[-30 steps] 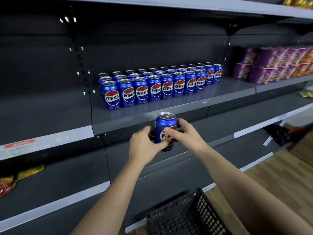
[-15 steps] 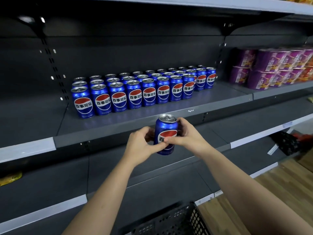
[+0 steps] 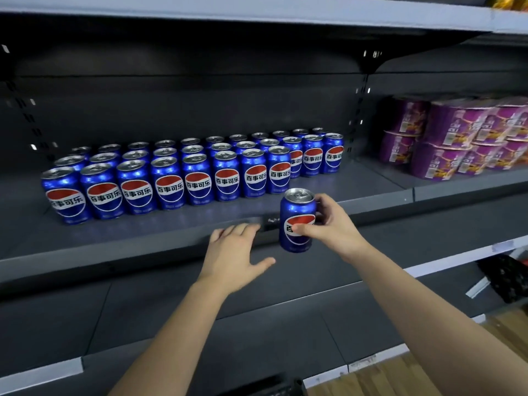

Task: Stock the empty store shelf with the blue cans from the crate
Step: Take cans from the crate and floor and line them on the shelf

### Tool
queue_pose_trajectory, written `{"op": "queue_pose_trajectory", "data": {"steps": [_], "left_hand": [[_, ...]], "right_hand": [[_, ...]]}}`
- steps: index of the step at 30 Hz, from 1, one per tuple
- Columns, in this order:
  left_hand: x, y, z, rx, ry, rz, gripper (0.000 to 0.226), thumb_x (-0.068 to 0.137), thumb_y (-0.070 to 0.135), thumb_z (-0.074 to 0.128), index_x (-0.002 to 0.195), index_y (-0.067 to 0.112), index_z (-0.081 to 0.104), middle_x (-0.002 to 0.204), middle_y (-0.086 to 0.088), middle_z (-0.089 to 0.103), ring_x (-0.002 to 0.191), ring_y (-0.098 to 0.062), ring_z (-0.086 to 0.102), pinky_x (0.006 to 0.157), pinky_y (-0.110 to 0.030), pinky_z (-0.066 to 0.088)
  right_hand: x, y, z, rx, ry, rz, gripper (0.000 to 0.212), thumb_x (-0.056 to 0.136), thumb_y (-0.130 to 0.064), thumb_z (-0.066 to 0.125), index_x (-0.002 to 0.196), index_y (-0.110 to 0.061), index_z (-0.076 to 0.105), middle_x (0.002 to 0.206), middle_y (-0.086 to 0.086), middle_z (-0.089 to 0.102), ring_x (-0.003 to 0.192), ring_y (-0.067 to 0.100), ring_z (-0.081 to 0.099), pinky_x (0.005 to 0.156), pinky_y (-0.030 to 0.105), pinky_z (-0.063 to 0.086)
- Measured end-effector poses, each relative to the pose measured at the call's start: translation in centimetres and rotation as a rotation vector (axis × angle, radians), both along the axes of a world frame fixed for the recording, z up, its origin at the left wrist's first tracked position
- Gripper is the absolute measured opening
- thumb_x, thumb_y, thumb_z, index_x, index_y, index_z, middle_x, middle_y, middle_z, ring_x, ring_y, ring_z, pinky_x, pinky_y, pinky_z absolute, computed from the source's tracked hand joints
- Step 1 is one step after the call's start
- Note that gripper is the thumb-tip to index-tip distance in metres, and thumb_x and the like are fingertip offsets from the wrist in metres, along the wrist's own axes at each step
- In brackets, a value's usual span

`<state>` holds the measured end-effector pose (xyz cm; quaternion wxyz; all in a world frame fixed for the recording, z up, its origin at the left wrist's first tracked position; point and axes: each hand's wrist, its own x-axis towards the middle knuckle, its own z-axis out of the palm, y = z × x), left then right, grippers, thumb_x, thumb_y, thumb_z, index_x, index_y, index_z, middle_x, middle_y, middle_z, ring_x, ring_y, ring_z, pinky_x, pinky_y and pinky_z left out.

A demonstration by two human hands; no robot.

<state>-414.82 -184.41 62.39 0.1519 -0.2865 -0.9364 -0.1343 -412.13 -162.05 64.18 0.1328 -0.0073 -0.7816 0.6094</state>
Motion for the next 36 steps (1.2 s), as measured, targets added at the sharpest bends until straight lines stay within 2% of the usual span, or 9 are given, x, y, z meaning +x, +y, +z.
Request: {"op": "queue_pose_trajectory", "data": {"steps": [4,9,11,18,23,26,29,33,36], "left_hand": [[-0.9,1.1,-0.2,-0.084,0.037,0.085,0.072,0.084,0.064,0.049,0.143,0.026,0.033,0.144,0.008,0.041,0.133,-0.013,0.036,0.109,-0.033,0.022],[-2.1,2.2,0.2,-0.054,0.067,0.145,0.067,0.087,0.058,0.05,0.143,0.025,0.034,0.142,0.008,0.043,0.132,-0.014,0.035,0.108,-0.031,0.019],[-2.4,2.6,0.5,-0.053,0.077,0.162,0.067,0.087,0.058,0.049,0.144,0.026,0.034,0.143,0.008,0.042,0.133,-0.013,0.034,0.109,-0.031,0.018],[-3.2,3.4,1.2,-0.034,0.071,0.209,0.067,0.086,0.058,0.05,0.143,0.027,0.033,0.144,0.01,0.041,0.133,-0.011,0.034,0.109,-0.03,0.016],[-3.4,3.8,1.1,-0.022,0.073,0.226,0.068,0.086,0.058,0.051,0.144,0.026,0.034,0.144,0.01,0.042,0.133,-0.011,0.035,0.11,-0.03,0.016],[-3.4,4.1,1.0,-0.004,0.068,0.235,0.068,0.086,0.057,0.053,0.143,0.025,0.035,0.143,0.008,0.043,0.132,-0.012,0.036,0.11,-0.032,0.017],[-3.6,4.3,0.9,-0.016,0.077,0.245,0.069,0.086,0.058,0.052,0.144,0.026,0.034,0.143,0.009,0.043,0.132,-0.012,0.036,0.11,-0.031,0.017],[-3.9,4.6,0.9,-0.008,0.072,0.242,0.068,0.086,0.058,0.051,0.144,0.027,0.033,0.142,0.01,0.043,0.132,-0.011,0.035,0.11,-0.031,0.017],[-4.2,4.7,0.7,0.001,0.073,0.235,0.069,0.085,0.057,0.054,0.143,0.026,0.035,0.141,0.009,0.045,0.132,-0.012,0.037,0.11,-0.032,0.019]], "right_hand": [[-2.5,3.6,0.9,0.001,0.029,-0.04,0.063,0.057,-0.027,0.088,0.111,-0.022,0.058,0.107,-0.002,0.071,0.102,0.017,0.067,0.093,0.044,0.054],[-6.2,6.4,1.8,-0.056,0.06,-0.081,0.059,0.062,-0.027,0.085,0.114,-0.021,0.059,0.107,-0.001,0.072,0.101,0.021,0.068,0.091,0.041,0.055],[-7.4,7.1,2.2,-0.06,0.08,-0.072,0.055,0.067,-0.02,0.085,0.116,-0.02,0.058,0.108,-0.001,0.071,0.101,0.02,0.068,0.092,0.04,0.055],[-10.6,8.8,2.6,0.009,0.078,-0.048,0.065,0.067,-0.022,0.086,0.123,-0.023,0.054,0.113,-0.007,0.068,0.102,0.011,0.064,0.085,0.028,0.053],[-11.8,9.1,1.8,0.055,0.053,-0.045,0.059,0.071,-0.022,0.085,0.117,-0.031,0.049,0.113,-0.01,0.064,0.1,0.002,0.06,0.079,0.02,0.048],[-12.0,9.3,1.5,0.102,0.046,-0.042,0.062,0.076,-0.021,0.081,0.125,-0.027,0.043,0.112,-0.011,0.059,0.095,0.0,0.058,0.076,0.016,0.045],[-12.7,9.5,1.3,0.173,0.059,-0.054,0.073,0.076,-0.024,0.081,0.134,-0.018,0.036,0.119,-0.005,0.059,0.102,0.01,0.061,0.087,0.027,0.049],[-13.6,9.5,1.4,0.206,0.061,-0.033,0.064,0.079,-0.022,0.079,0.128,-0.013,0.039,0.117,-0.005,0.059,0.105,0.013,0.06,0.088,0.028,0.048],[-14.2,9.2,1.5,0.238,0.091,-0.003,0.063,0.084,-0.019,0.074,0.134,-0.009,0.036,0.118,-0.006,0.057,0.105,0.011,0.058,0.087,0.024,0.044]]}}
